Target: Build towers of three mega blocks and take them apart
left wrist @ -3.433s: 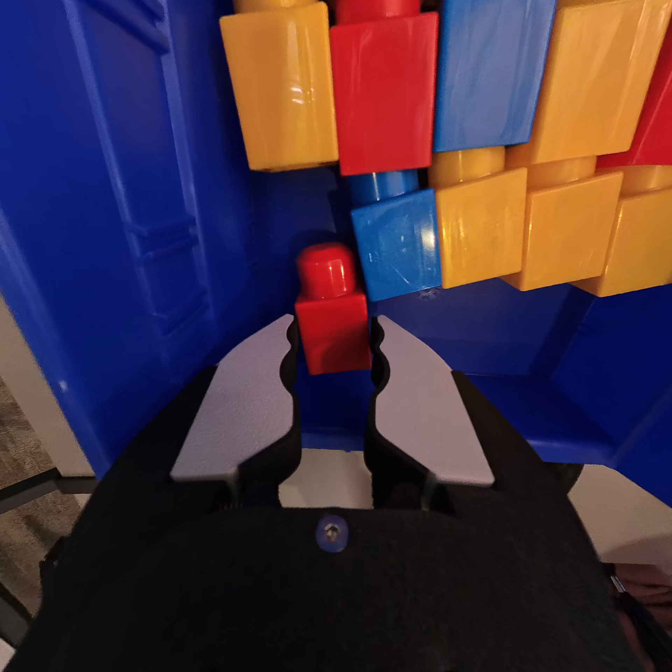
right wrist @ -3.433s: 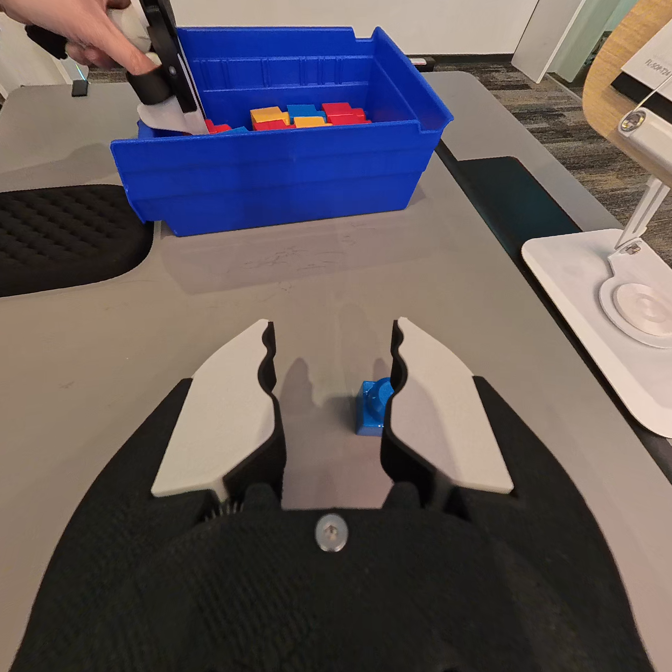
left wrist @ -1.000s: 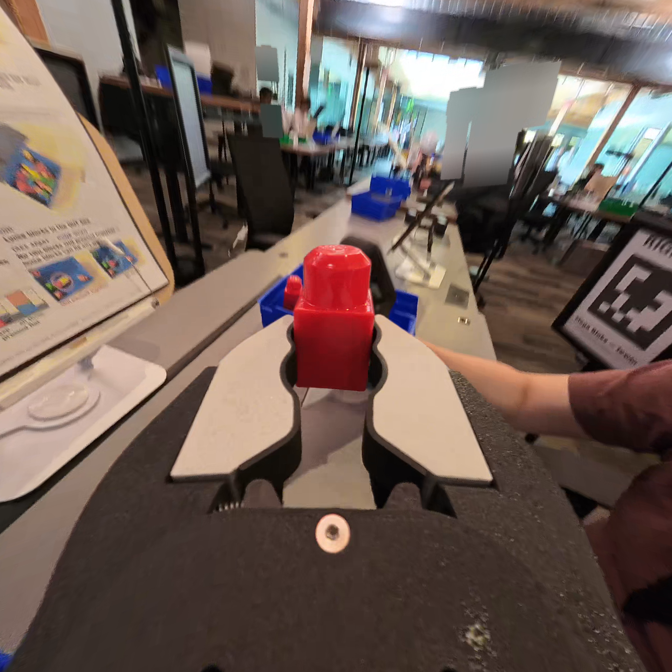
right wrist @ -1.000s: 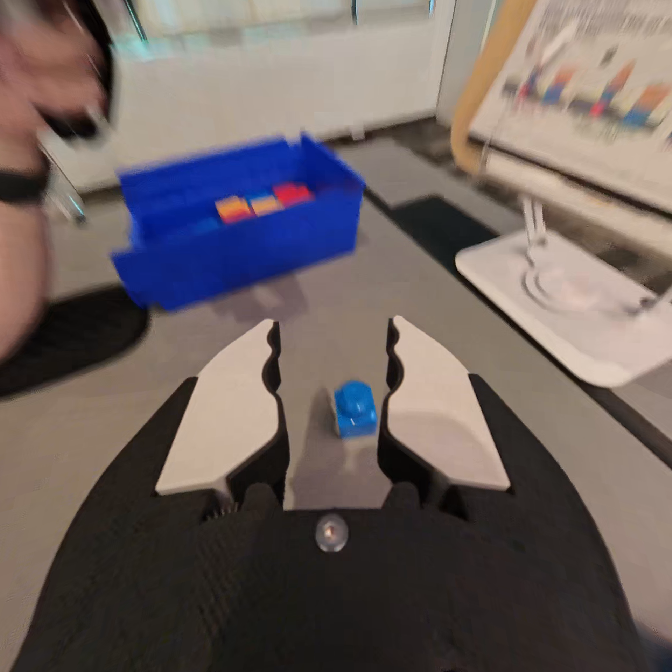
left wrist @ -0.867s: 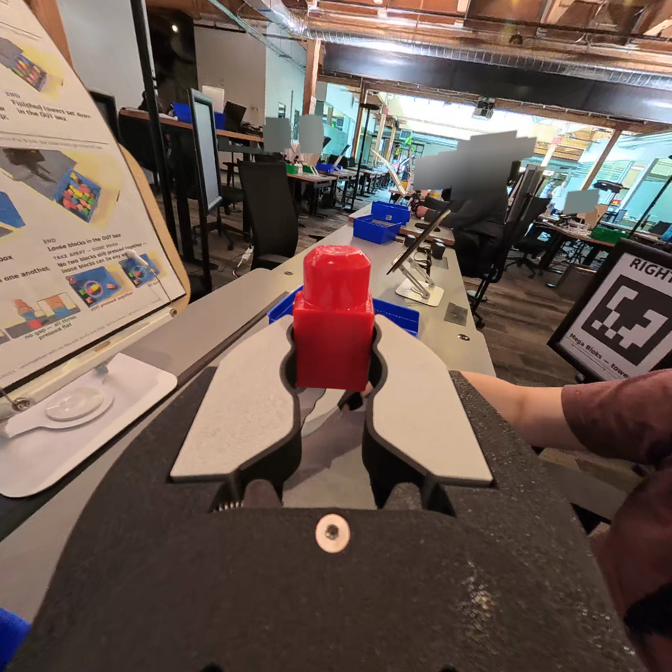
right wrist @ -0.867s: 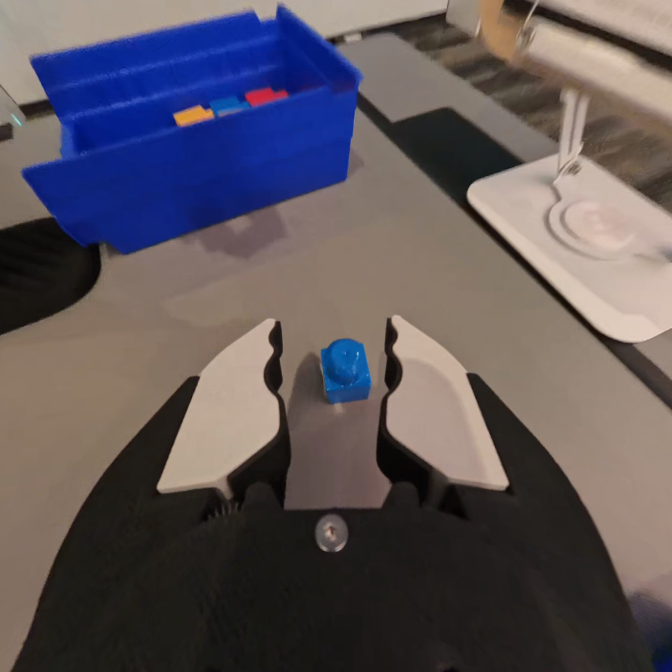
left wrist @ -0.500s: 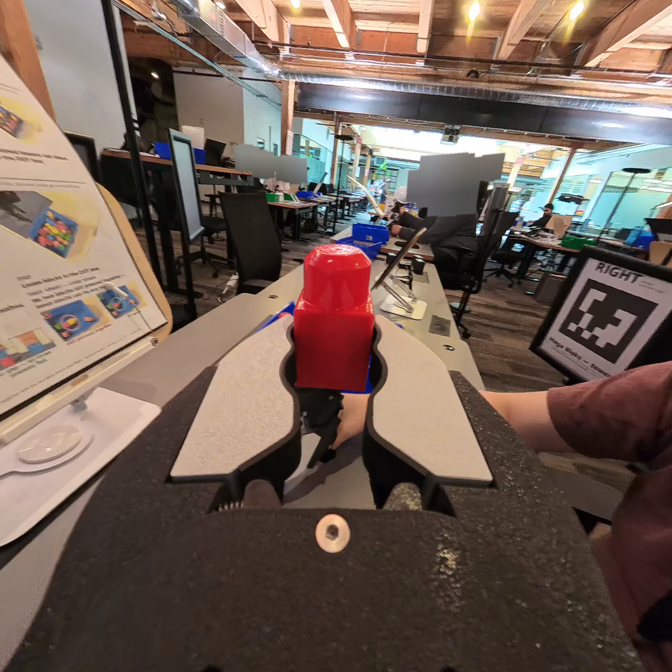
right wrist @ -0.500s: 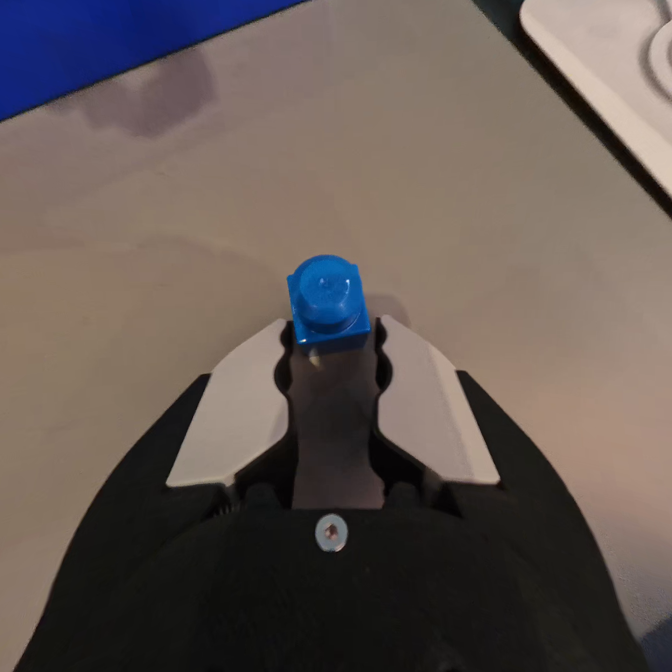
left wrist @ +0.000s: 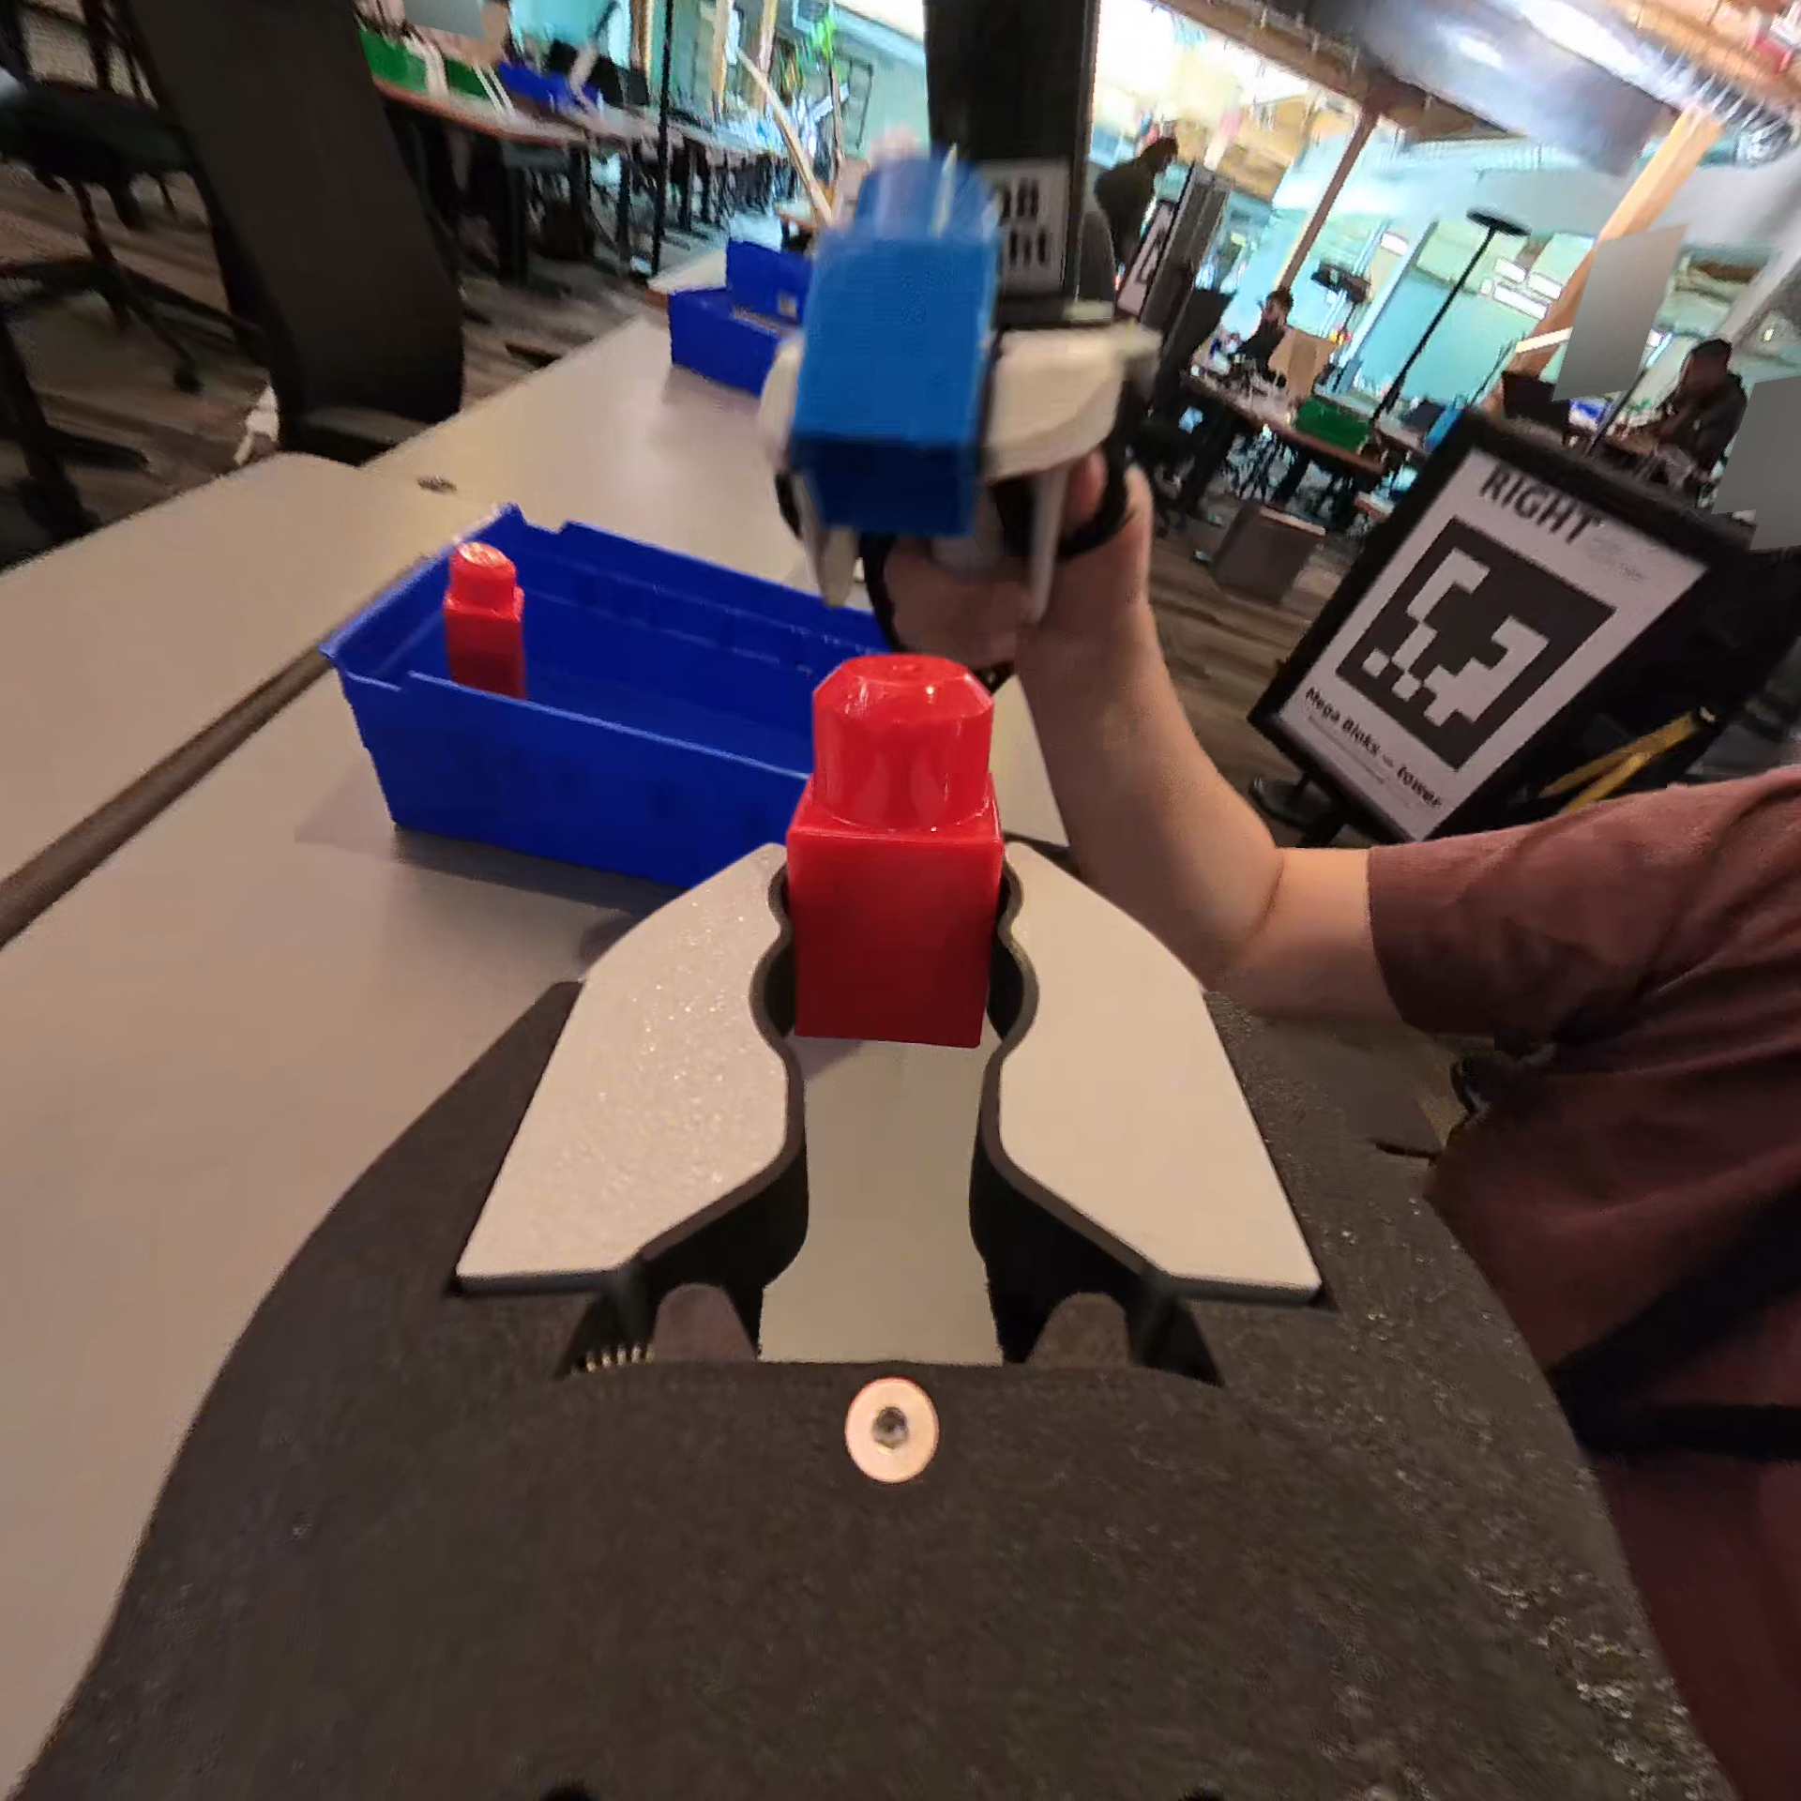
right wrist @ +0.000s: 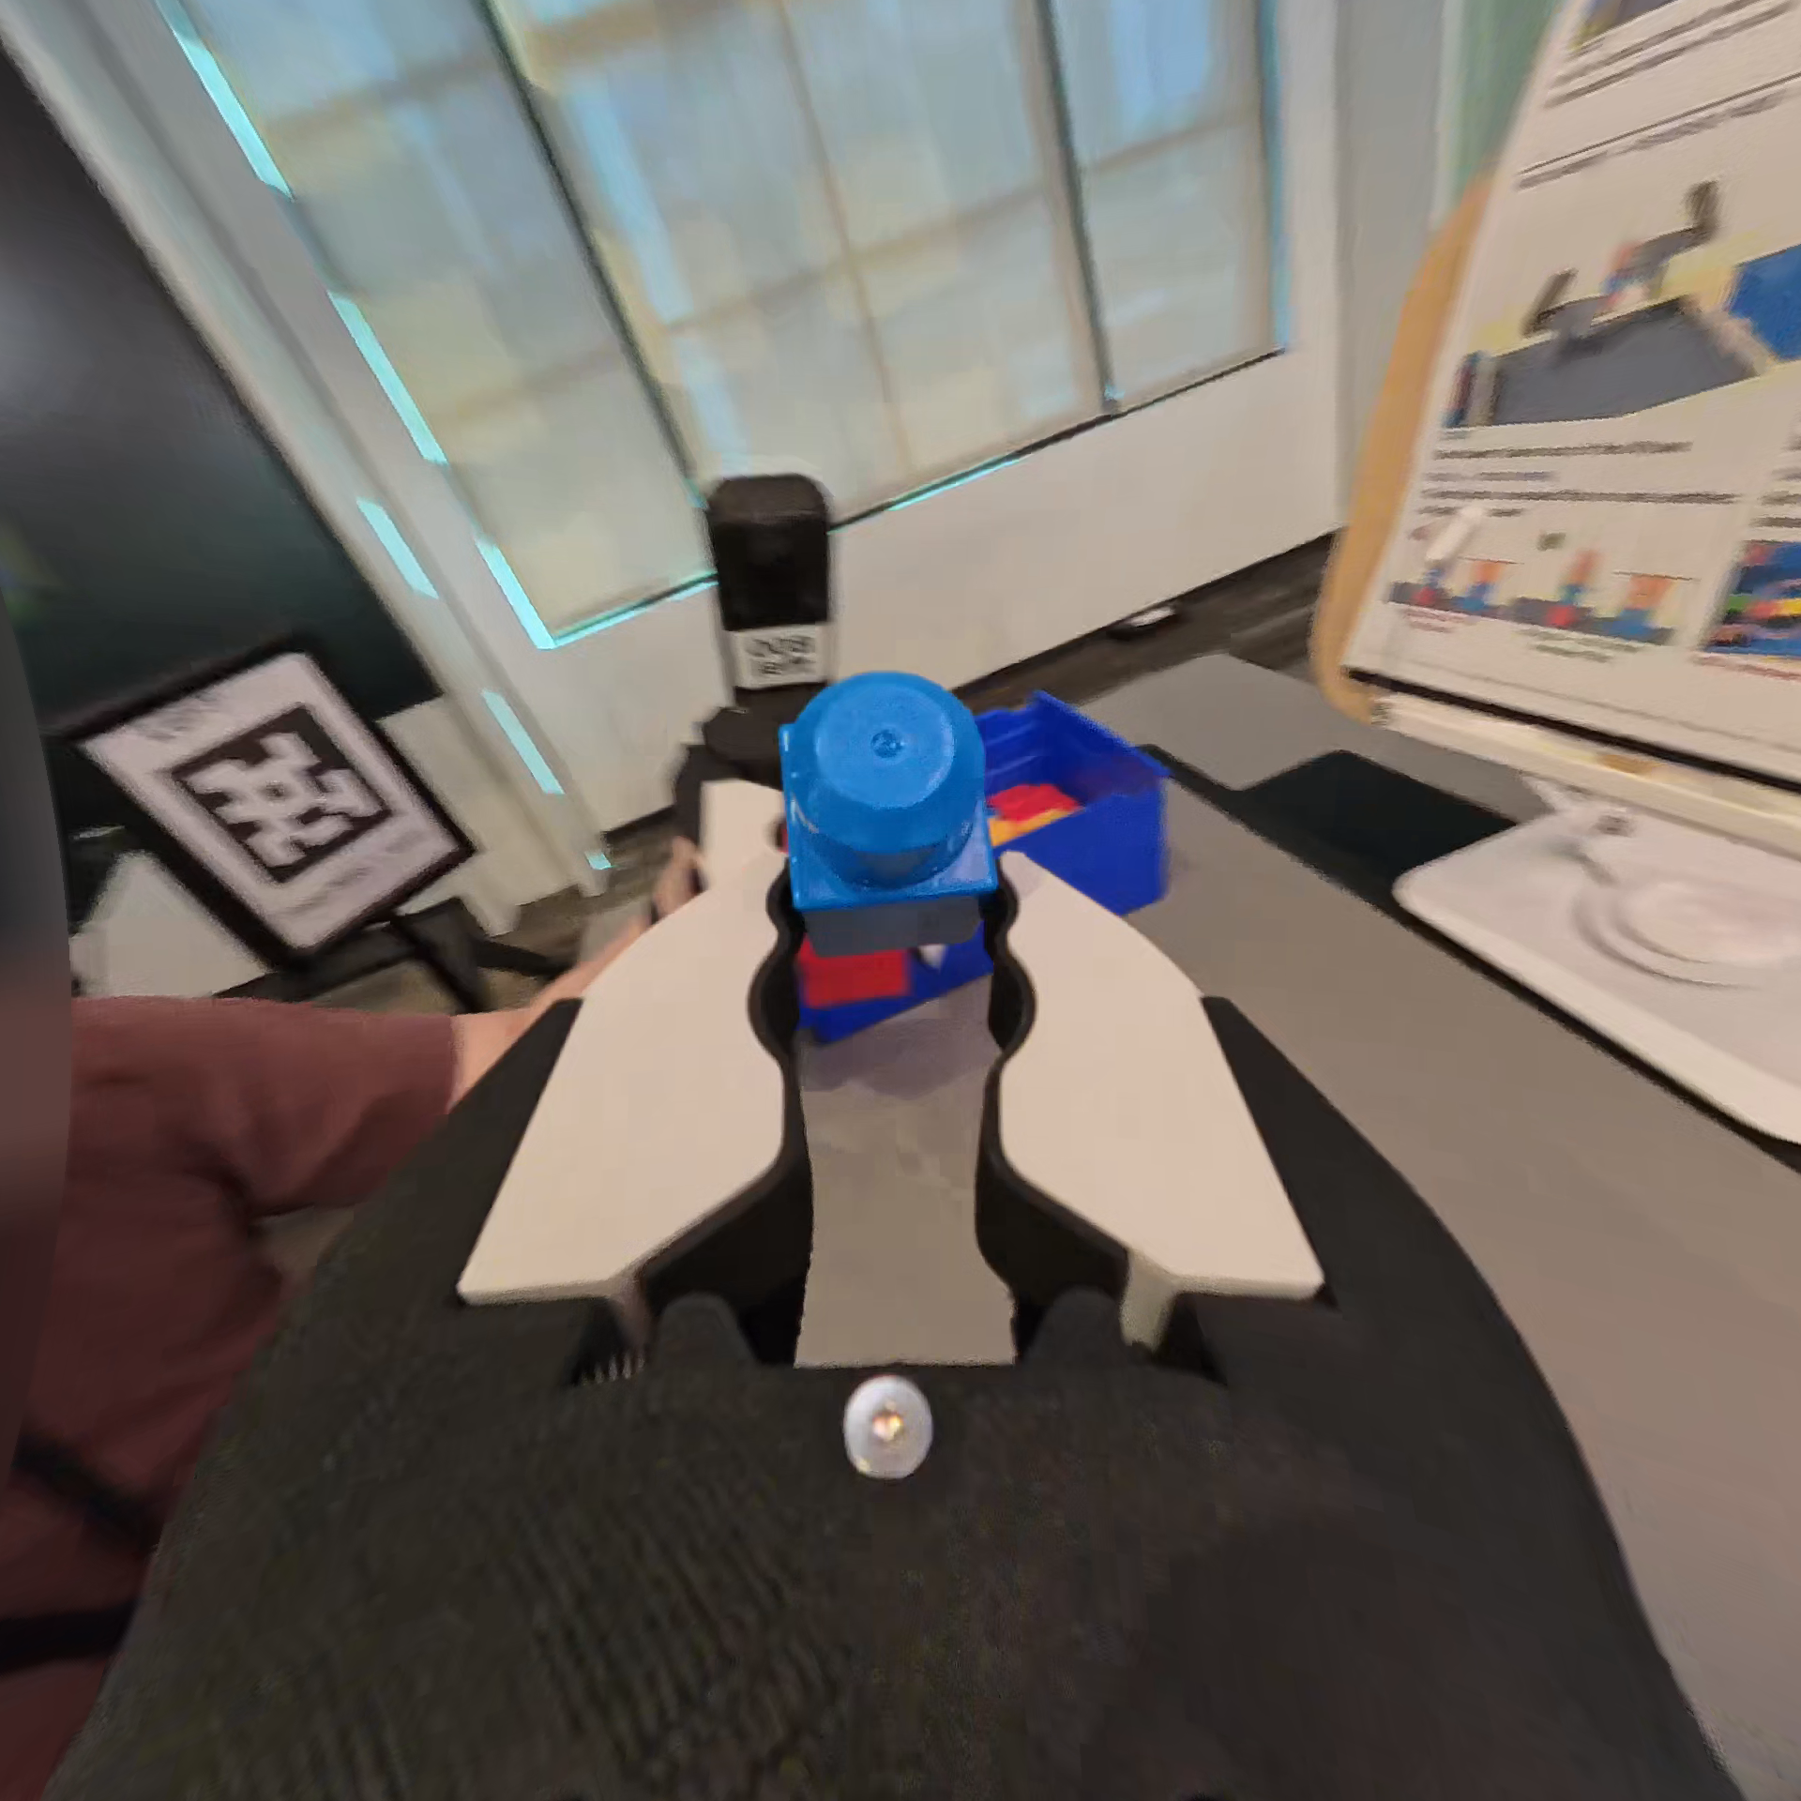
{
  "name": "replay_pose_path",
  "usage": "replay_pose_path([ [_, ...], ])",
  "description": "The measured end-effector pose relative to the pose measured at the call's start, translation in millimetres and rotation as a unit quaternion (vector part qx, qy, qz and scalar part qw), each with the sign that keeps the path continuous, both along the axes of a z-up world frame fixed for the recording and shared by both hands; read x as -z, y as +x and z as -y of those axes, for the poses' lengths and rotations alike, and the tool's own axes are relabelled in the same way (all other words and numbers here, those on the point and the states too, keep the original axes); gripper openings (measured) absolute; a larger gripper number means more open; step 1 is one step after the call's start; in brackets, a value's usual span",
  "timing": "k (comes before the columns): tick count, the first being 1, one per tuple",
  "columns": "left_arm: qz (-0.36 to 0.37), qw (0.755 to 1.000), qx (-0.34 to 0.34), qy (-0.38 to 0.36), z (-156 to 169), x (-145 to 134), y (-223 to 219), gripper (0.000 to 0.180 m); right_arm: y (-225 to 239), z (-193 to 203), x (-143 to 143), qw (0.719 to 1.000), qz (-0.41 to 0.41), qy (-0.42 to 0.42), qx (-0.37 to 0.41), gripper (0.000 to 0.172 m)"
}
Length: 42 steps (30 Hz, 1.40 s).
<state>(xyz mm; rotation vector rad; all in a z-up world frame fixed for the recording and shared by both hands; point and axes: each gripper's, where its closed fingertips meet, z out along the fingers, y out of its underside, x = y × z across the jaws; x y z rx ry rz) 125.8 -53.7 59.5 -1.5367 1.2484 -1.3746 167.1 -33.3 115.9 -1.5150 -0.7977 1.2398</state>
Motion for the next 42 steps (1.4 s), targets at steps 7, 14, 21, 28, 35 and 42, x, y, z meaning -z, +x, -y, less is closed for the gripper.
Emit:
replay_pose_path([
  [7, -0.057, 0.998, 0.028, 0.001, 15.1, 26.5, 22.1, 0.036, -13.2, 15.1, 24.4, 0.995, 0.063, -0.034, -0.069, 0.037],
  [14, -0.072, 0.996, 0.047, -0.016, 22.4, 30.3, 23.4, 0.036, -25.1, 24.1, 46.0, 0.987, 0.120, -0.037, -0.105, 0.037],
  [21, -0.121, 0.991, 0.051, 0.007, 27.7, 39.3, 18.7, 0.036, -33.4, 31.6, 59.9, 0.978, 0.145, -0.067, -0.131, 0.037],
  [28, -0.102, 0.993, 0.058, -0.014, 31.3, 36.0, 24.0, 0.036, -34.4, 30.9, 43.5, 0.987, 0.114, -0.026, -0.114, 0.047],
  [35, -0.030, 0.999, 0.039, -0.022, 25.0, 12.8, 24.1, 0.036, -40.2, 16.5, 21.8, 0.996, 0.033, -0.023, -0.075, 0.048],
  [42, 0.003, 1.000, 0.016, -0.019, 18.4, 2.4, 22.2, 0.036, -49.7, 12.0, 5.5, 0.993, -0.069, -0.030, -0.087, 0.037],
])
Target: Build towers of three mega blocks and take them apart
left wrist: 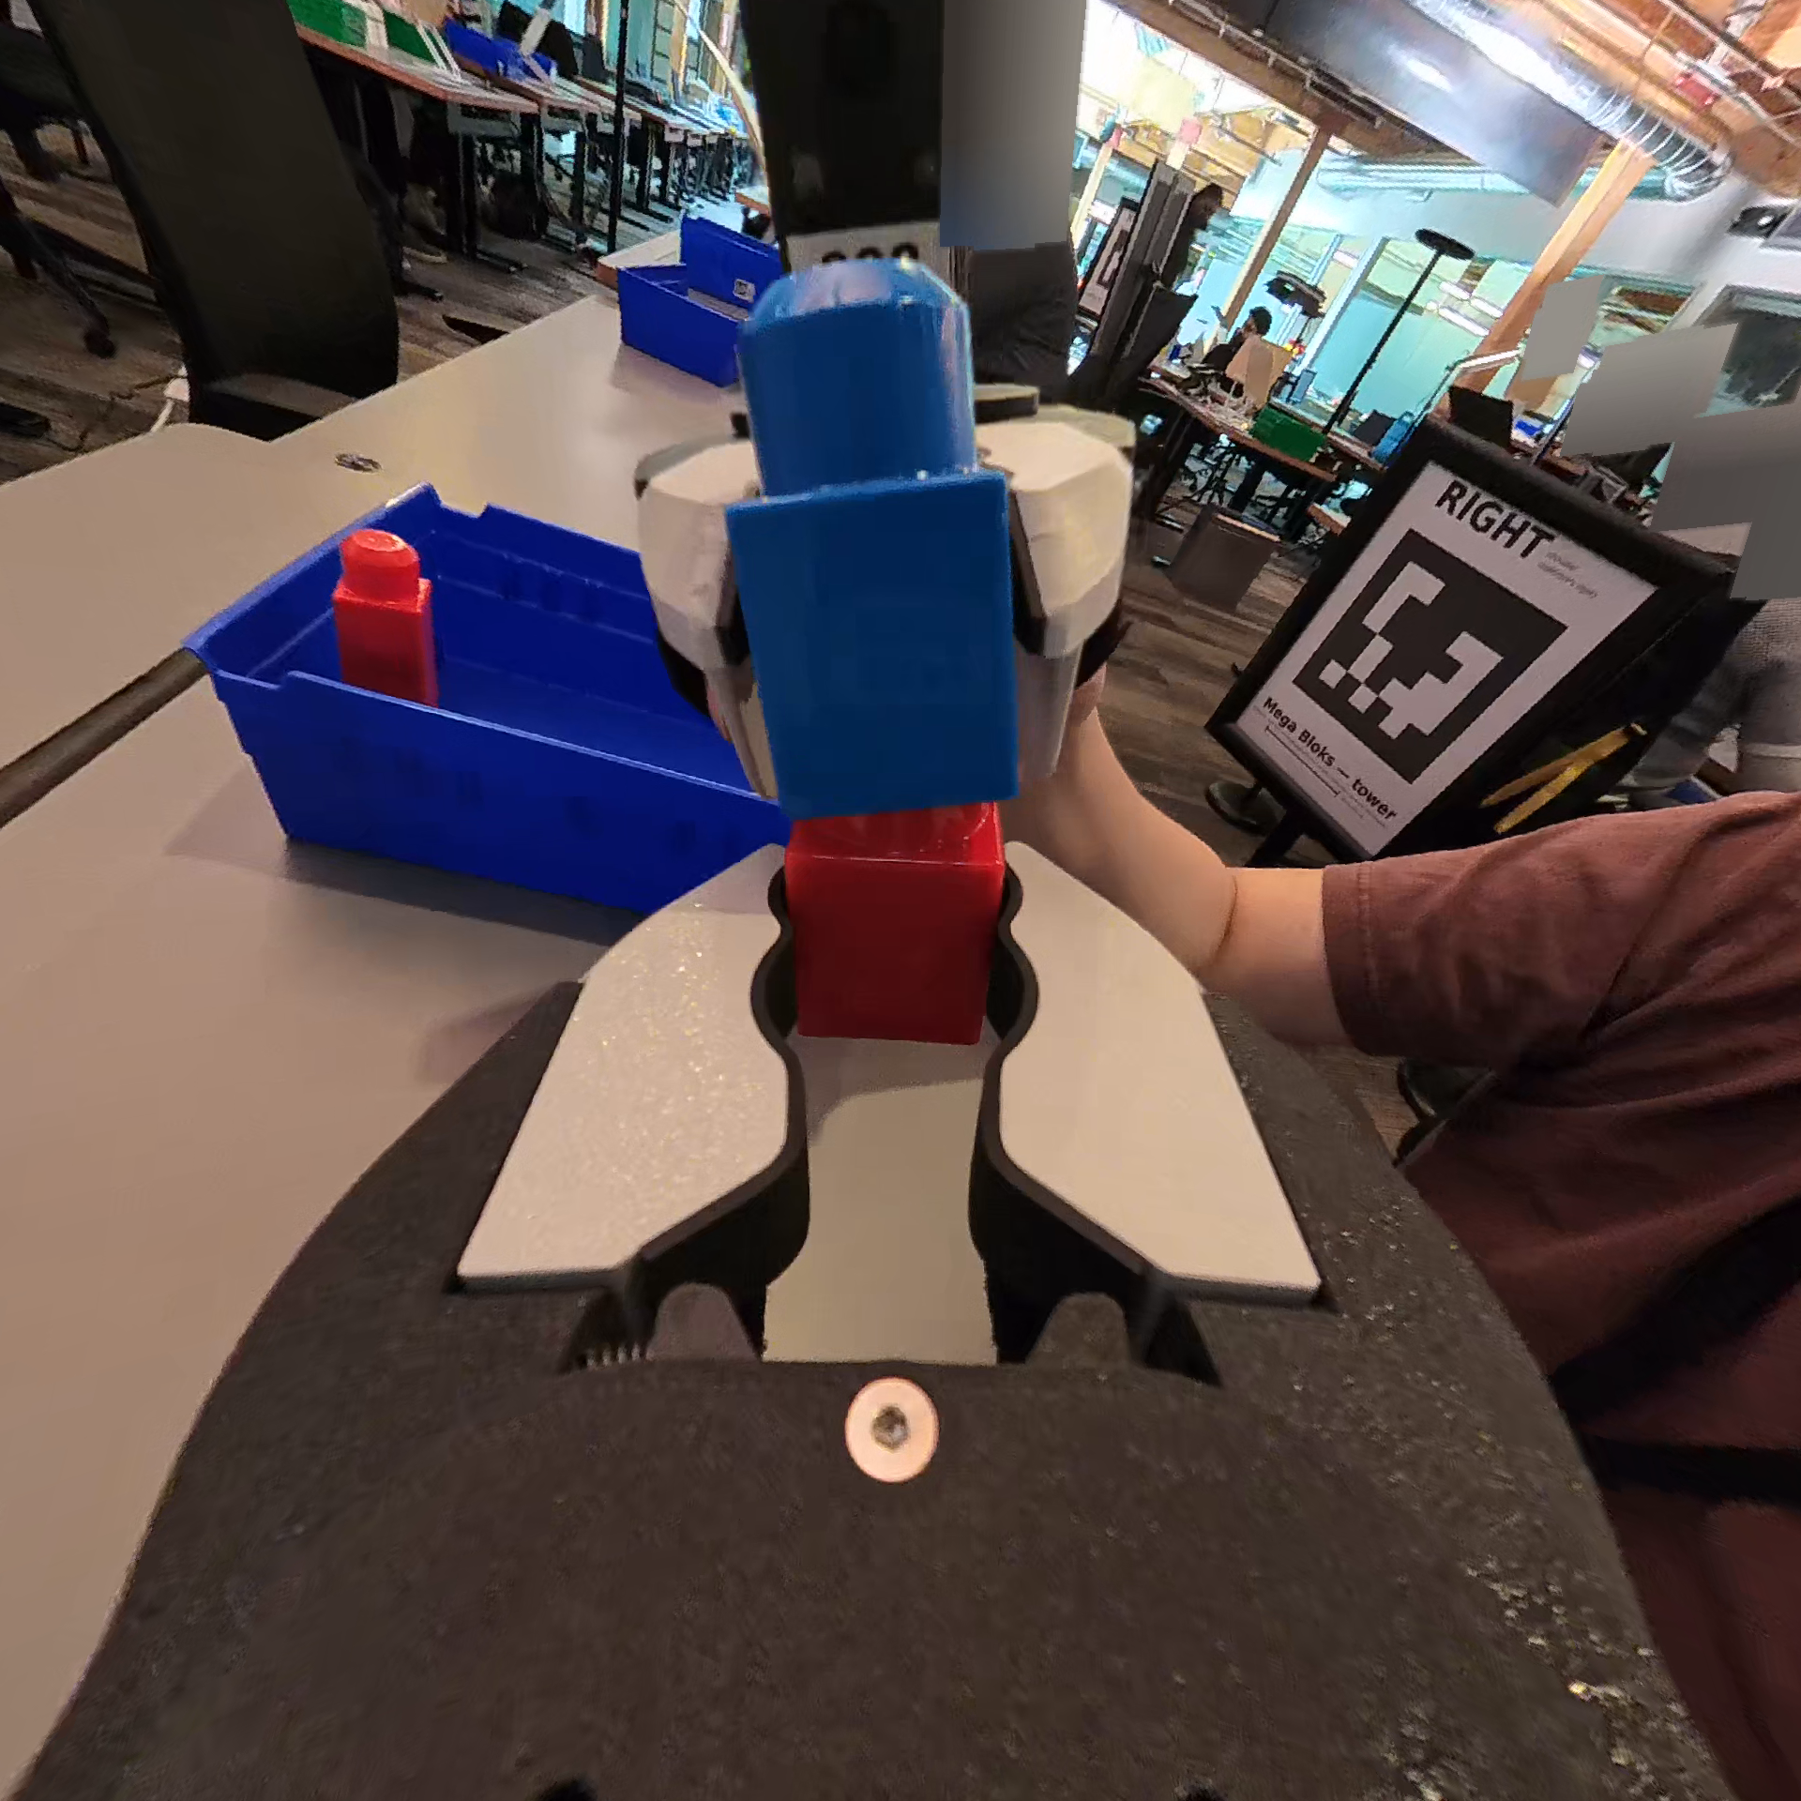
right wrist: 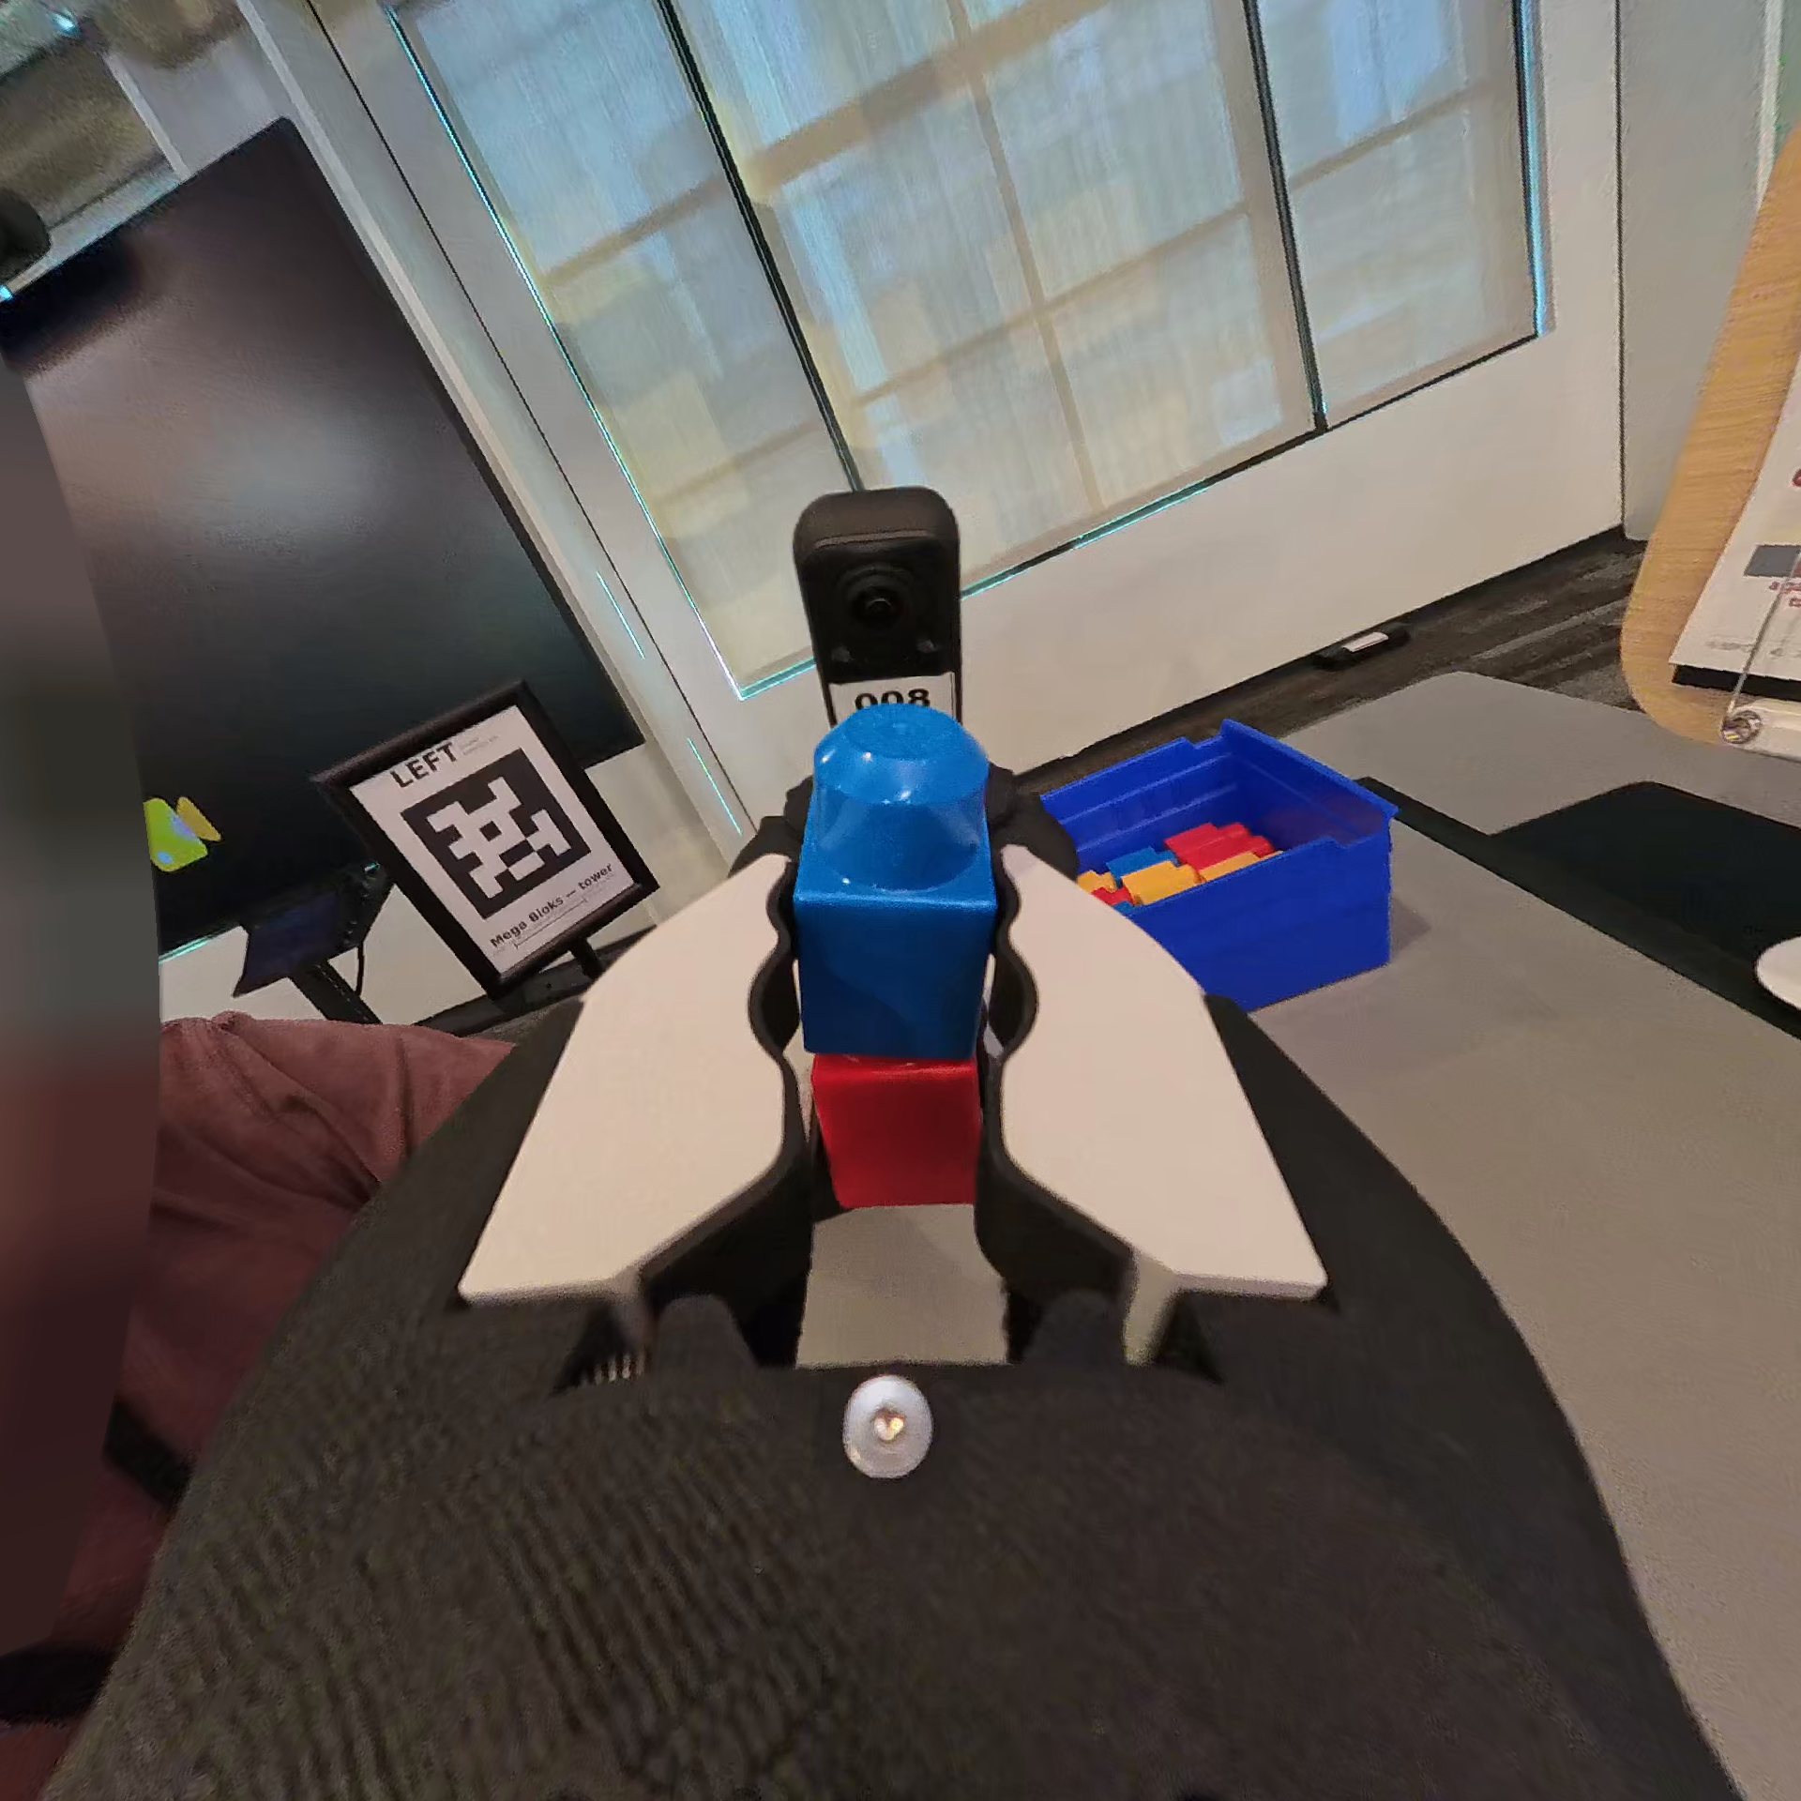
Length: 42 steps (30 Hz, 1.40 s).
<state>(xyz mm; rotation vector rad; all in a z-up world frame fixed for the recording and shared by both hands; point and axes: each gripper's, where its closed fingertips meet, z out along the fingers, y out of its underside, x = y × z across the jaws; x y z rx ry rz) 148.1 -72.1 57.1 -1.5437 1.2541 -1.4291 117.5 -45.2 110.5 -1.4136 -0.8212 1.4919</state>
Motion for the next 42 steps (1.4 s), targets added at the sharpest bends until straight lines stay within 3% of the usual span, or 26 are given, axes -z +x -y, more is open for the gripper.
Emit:
replay_pose_path([
  [21, -0.089, 0.996, 0.017, 0.022, 9.4, 22.6, 0.5, 0.035, 4.9, 18.9, 33.7, 0.987, 0.154, 0.033, -0.041, 0.038],
  [34, -0.073, 0.996, 0.041, 0.003, 12.1, 20.8, -2.1, 0.036, 0.8, 18.9, 32.7, 0.987, 0.148, 0.045, -0.037, 0.038],
  [42, -0.024, 0.999, 0.035, -0.010, 1.5, 11.9, -8.6, 0.037, 1.1, 11.3, 36.3, 0.988, 0.145, 0.046, -0.027, 0.037],
])
